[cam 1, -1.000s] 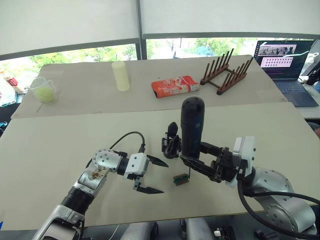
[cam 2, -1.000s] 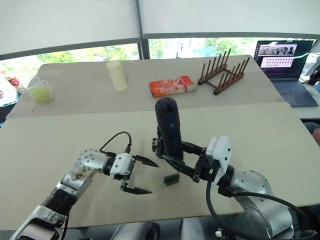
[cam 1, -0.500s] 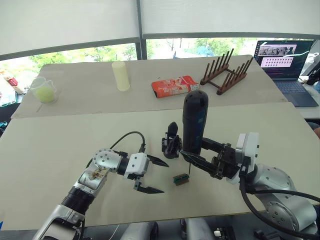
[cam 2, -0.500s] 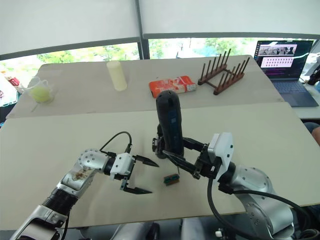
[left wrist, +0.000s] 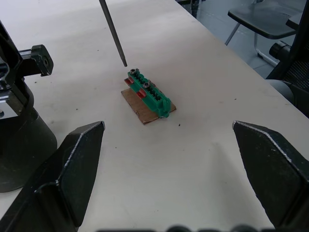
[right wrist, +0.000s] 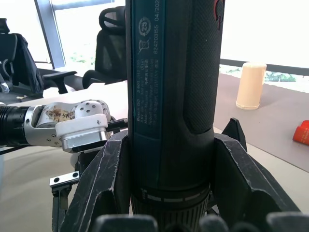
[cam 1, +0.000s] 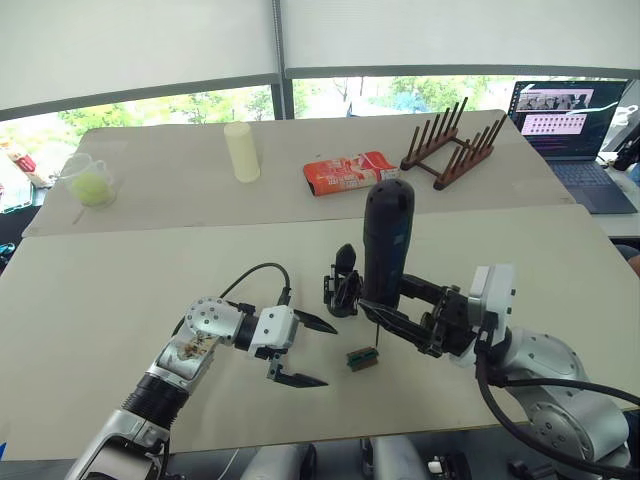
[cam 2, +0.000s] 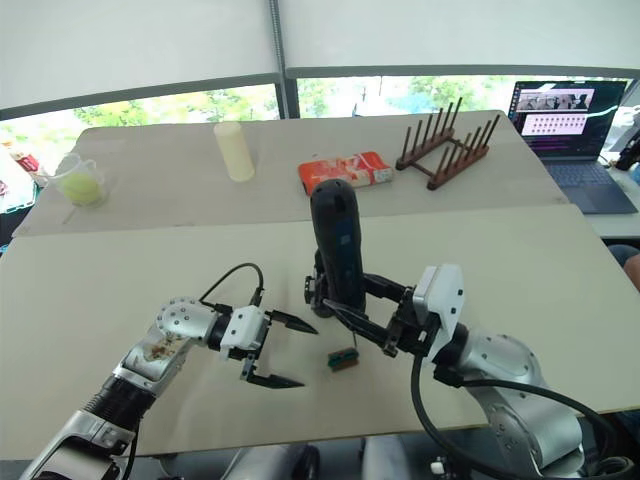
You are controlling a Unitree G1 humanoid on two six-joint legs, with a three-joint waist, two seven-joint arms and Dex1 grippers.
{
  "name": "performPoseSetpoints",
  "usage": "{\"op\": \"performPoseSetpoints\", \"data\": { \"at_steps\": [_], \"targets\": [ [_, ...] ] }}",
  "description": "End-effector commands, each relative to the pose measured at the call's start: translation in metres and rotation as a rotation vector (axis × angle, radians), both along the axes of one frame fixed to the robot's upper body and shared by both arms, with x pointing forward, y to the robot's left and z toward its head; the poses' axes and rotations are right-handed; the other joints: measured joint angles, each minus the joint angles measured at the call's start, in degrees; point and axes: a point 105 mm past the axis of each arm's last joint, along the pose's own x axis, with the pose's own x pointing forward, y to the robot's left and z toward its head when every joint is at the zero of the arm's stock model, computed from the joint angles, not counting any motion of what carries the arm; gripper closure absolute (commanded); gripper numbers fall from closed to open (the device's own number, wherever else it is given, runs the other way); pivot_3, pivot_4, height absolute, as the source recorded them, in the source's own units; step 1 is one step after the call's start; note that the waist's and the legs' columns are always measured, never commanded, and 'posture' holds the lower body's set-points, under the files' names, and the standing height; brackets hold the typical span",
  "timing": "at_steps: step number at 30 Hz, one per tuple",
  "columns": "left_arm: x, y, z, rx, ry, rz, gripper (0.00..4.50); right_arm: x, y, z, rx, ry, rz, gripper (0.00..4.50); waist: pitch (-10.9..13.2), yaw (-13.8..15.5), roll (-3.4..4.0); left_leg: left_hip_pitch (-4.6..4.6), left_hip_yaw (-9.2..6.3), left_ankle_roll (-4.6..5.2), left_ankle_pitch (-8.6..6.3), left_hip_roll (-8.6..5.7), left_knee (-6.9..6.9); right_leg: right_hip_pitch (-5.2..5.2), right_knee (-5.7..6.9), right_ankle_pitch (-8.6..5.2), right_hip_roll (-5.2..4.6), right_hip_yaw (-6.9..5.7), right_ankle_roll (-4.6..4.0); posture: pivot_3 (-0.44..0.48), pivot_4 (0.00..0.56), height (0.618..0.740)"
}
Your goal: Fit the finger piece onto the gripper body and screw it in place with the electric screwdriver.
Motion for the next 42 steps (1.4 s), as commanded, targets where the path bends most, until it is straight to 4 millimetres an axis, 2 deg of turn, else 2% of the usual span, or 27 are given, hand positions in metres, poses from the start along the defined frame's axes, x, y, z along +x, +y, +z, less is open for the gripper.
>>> {"op": "performPoseSetpoints", "data": {
  "at_steps": [1,42],
  "targets": [
    [0.0019,-0.0006,0.0069,-0.006,-0.039,-0.005,0.0,-0.0078,0.0033,0.0121,0.022,-0.064,0.023,2.6,0.0,-0.01,0.0,0.0,0.0,0.0,0.0,0.0,0.0,0.0,0.0,0.0,0.0,0.0,0.0,0.0,0.15,0.74],
    [0.003,-0.0017,0.0069,-0.012,-0.038,-0.002,0.0,-0.0107,0.0003,0.0138,-0.02,-0.078,0.037,2.6,0.0,0.0,0.0,0.0,0.0,0.0,0.0,0.0,0.0,0.0,0.0,0.0,0.0,0.0,0.0,0.0,0.15,0.74]
  ]
}}
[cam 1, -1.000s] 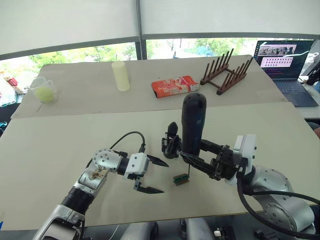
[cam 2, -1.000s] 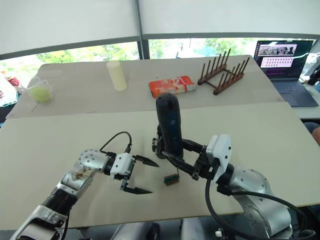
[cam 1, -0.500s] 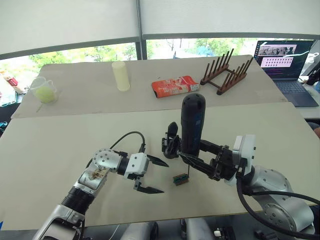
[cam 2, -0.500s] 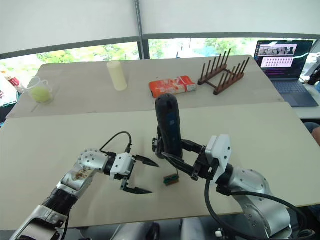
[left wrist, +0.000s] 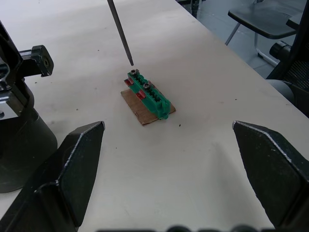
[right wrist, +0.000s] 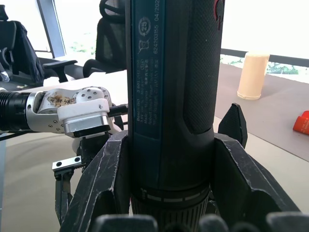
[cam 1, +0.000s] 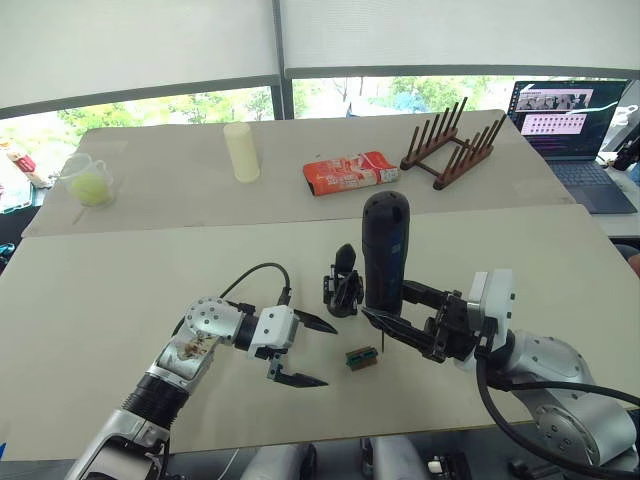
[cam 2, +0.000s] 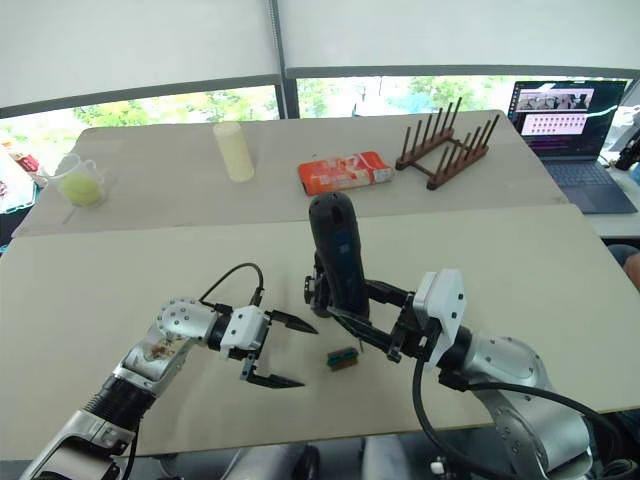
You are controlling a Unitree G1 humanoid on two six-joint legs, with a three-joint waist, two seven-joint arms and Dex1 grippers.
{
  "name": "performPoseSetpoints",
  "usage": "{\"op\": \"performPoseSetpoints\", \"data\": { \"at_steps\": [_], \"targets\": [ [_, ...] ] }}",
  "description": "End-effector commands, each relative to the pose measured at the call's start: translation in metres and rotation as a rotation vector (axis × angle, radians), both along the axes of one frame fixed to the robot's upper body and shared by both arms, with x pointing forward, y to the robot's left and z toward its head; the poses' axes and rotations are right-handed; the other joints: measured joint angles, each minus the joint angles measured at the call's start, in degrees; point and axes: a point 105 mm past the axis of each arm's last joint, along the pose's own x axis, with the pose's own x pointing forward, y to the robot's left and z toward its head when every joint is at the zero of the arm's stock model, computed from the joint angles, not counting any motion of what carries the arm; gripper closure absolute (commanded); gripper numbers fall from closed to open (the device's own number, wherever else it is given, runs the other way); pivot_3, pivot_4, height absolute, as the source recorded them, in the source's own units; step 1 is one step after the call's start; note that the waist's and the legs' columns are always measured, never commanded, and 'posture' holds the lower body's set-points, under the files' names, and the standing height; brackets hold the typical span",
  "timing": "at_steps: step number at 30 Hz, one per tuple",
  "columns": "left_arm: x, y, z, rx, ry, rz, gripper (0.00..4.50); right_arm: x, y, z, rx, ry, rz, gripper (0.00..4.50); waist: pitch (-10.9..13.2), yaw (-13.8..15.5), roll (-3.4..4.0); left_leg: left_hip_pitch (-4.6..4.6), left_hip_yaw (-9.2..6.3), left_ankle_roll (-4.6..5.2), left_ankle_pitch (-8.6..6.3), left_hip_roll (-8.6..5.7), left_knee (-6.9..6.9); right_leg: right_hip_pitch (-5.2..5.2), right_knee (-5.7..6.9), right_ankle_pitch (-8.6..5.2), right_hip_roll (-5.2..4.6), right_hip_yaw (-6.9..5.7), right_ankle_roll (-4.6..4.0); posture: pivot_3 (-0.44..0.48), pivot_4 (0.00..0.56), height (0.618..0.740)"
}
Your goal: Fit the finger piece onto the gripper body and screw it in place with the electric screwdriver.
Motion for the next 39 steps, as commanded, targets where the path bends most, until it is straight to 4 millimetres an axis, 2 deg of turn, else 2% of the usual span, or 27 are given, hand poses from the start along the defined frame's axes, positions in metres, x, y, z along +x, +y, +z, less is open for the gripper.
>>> {"op": "performPoseSetpoints", "data": {
  "at_steps": [1,5,39],
  "targets": [
    [0.003,-0.002,0.007,-0.012,-0.037,-0.004,0.0,-0.009,0.004,0.02,0.032,-0.089,0.03,2.6,0.0,0.0,0.0,0.0,0.0,0.0,0.0,0.0,0.0,0.0,0.0,0.0,0.0,0.0,0.0,0.0,0.15,0.74],
    [0.003,-0.002,0.007,-0.01,-0.036,-0.006,0.0,-0.01,0.009,0.029,0.066,-0.101,0.04,2.6,0.0,-0.04,0.0,0.0,0.0,0.0,0.0,0.0,0.0,0.0,0.0,0.0,0.0,0.0,0.0,0.0,0.15,0.74],
    [0.004,-0.001,0.007,-0.01,-0.04,-0.003,0.0,-0.005,0.008,0.018,0.053,-0.073,0.026,2.6,0.0,0.0,0.0,0.0,0.0,0.0,0.0,-0.01,0.0,0.0,0.0,0.0,0.0,0.0,0.0,0.0,0.15,0.74]
  ]
}}
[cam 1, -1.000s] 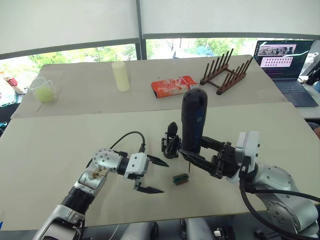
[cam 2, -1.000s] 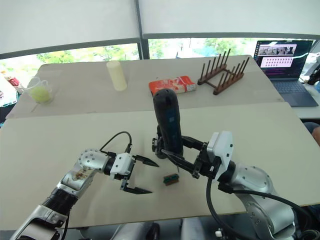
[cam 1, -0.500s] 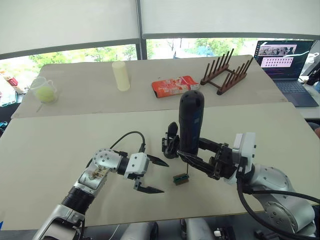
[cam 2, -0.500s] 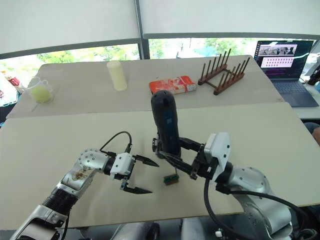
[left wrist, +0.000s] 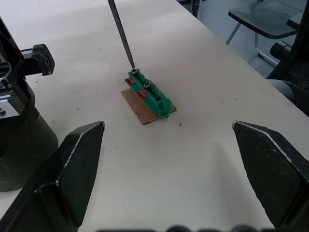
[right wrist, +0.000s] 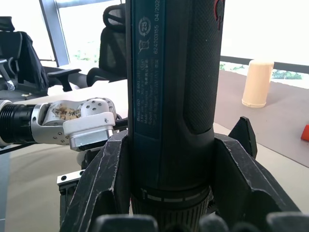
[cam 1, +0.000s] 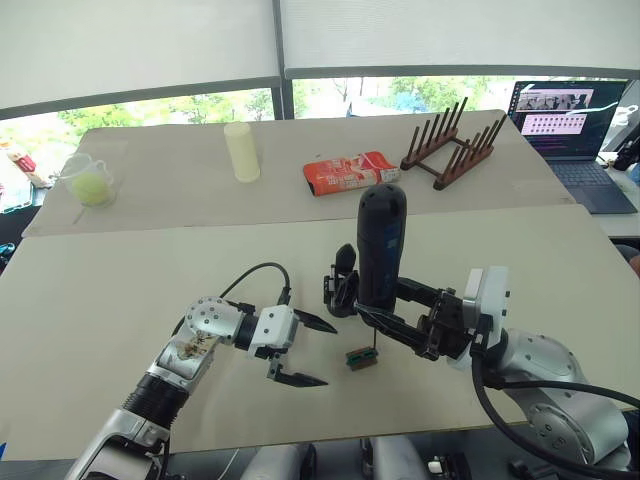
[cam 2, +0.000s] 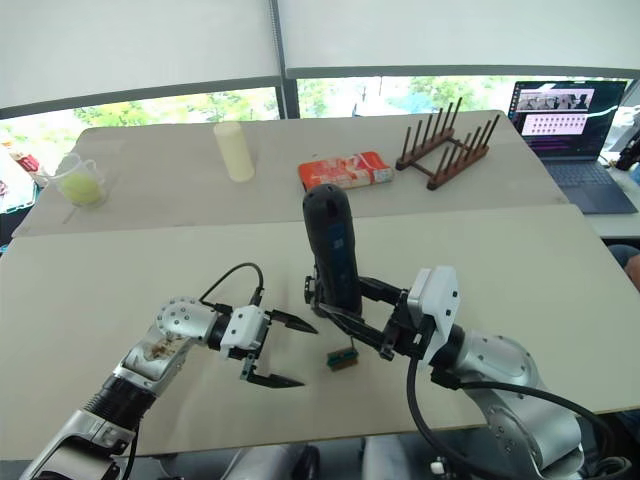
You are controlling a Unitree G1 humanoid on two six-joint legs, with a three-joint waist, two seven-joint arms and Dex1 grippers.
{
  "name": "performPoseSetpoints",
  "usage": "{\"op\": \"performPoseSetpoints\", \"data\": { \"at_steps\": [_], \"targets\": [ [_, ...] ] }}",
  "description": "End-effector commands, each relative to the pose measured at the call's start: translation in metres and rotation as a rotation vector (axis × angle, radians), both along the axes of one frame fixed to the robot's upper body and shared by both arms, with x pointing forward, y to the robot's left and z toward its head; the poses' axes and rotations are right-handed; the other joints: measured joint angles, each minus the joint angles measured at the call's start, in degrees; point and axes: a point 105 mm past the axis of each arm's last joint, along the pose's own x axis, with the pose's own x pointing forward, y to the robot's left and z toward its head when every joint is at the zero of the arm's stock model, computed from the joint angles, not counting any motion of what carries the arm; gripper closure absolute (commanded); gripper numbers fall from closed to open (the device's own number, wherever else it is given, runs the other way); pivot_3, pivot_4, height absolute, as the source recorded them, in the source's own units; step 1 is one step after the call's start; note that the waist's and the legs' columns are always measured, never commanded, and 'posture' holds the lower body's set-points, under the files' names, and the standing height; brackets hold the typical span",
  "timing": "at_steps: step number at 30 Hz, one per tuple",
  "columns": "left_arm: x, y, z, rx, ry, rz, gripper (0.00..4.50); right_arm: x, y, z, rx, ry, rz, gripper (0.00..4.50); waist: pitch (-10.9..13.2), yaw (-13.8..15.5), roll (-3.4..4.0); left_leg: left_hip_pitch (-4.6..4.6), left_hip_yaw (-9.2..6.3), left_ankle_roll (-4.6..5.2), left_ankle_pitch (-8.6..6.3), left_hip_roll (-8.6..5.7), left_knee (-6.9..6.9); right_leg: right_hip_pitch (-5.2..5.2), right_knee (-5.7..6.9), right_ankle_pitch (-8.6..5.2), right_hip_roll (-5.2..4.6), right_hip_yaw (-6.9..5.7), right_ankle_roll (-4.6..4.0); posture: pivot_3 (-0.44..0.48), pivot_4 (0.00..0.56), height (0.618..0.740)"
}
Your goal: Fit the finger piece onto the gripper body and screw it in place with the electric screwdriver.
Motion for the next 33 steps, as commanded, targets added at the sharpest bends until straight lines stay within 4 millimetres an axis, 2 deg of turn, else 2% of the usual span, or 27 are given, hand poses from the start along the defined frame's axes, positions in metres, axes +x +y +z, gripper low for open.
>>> {"op": "performPoseSetpoints", "data": {
  "at_steps": [1,28,33],
  "targets": [
    [0.0032,-0.0014,0.0068,-0.01,-0.041,-0.004,0.0,-0.0058,0.0007,0.0128,0.017,-0.071,0.014,2.6,0.0,0.0,0.0,0.0,0.0,0.0,0.0,0.0,0.0,0.0,0.0,0.0,0.0,0.0,0.0,0.0,0.15,0.74],
    [0.0036,-0.0007,0.0073,-0.01,-0.043,-0.001,0.0,-0.0037,0.0003,0.0104,0.015,-0.061,0.012,2.6,0.0,0.0,0.0,0.0,0.0,0.0,0.0,0.0,0.0,0.0,0.0,0.0,0.0,0.0,0.0,0.0,0.15,0.74],
    [0.006,0.0009,0.0079,-0.007,-0.043,0.008,0.0,-0.0036,-0.0002,0.0151,0.017,-0.078,0.011,2.6,0.0,0.0,0.0,0.0,0.0,0.0,0.0,0.0,0.0,0.0,0.0,0.0,0.0,0.0,0.0,0.0,0.15,0.74]
  ]
}}
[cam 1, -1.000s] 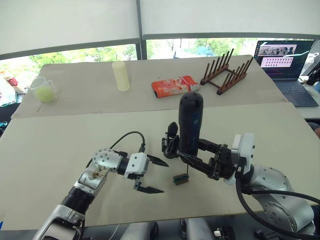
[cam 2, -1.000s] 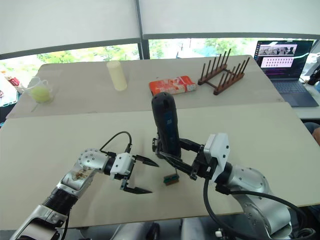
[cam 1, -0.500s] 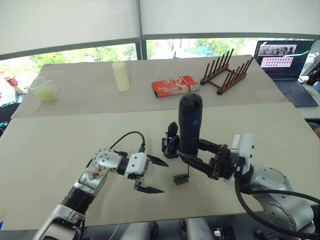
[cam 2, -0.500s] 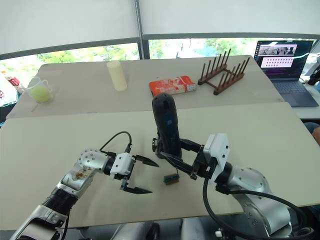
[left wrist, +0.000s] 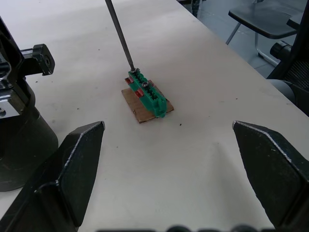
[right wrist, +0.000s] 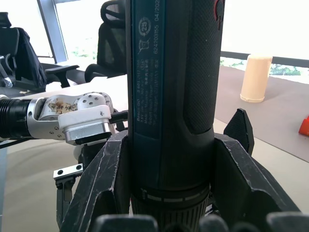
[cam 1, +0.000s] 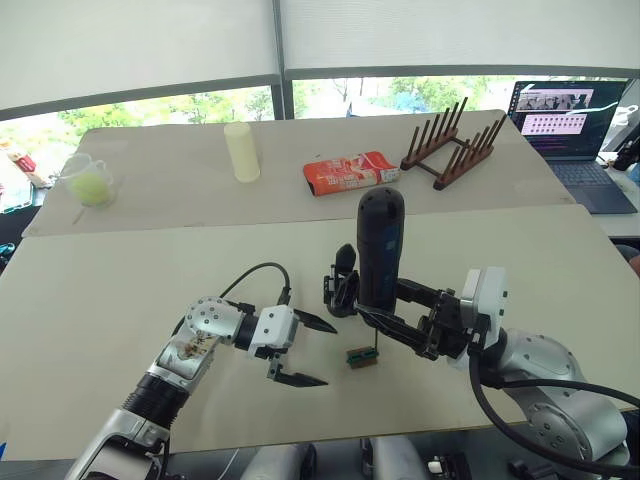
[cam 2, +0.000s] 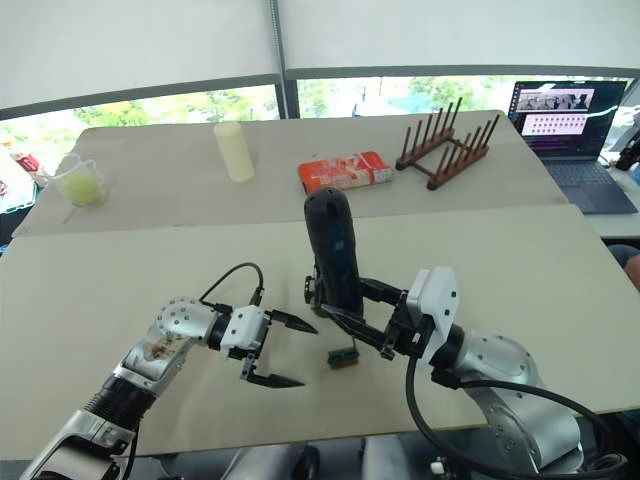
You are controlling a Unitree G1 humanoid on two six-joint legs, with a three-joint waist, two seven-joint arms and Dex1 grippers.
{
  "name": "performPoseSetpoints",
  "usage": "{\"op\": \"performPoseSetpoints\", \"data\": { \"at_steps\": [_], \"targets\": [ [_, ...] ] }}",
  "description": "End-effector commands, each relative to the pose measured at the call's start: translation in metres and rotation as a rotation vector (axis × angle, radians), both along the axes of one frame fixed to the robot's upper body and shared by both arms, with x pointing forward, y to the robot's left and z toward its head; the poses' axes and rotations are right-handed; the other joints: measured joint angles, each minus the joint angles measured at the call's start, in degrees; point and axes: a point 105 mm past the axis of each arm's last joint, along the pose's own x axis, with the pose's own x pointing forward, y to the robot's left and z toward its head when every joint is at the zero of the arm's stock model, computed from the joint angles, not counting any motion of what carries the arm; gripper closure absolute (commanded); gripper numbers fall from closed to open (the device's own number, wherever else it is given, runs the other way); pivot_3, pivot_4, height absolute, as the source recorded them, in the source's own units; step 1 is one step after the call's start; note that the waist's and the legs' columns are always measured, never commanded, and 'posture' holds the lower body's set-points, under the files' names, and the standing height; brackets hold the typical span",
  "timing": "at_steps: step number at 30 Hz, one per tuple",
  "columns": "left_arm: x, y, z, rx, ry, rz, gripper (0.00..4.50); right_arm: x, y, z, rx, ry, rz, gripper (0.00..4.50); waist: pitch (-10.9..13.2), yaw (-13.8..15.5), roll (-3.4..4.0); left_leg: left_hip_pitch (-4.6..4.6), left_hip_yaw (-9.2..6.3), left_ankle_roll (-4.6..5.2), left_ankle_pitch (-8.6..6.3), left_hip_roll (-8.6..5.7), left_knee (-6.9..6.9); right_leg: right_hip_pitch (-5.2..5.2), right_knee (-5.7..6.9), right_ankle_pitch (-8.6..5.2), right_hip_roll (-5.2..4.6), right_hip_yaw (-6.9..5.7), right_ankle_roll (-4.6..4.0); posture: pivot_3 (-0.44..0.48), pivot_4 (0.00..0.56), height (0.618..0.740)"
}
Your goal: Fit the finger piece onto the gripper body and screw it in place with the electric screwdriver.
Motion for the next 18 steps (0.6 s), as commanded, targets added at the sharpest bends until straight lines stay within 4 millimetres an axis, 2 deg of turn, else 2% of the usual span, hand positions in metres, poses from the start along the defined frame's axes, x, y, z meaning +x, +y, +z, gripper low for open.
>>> {"op": "performPoseSetpoints", "data": {
  "at_steps": [1,18],
  "targets": [
    [0.006,0.002,0.008,-0.006,-0.042,0.01,0.0,-0.006,0.001,0.02,0.031,-0.09,0.017,2.6,0.0,-0.01,0.0,0.0,0.0,0.0,0.0,0.0,0.0,0.0,0.0,0.0,0.0,0.0,0.0,0.0,0.15,0.74],
    [0.008,0.028,0.02,-0.008,-0.033,0.129,0.0,-0.018,0.001,0.06,0.018,-0.132,0.109,2.6,0.0,-0.06,0.0,0.0,0.0,0.01,0.0,0.01,-0.01,0.0,-0.02,0.0,-0.01,0.0,0.0,0.0,0.15,0.74]
  ]
}}
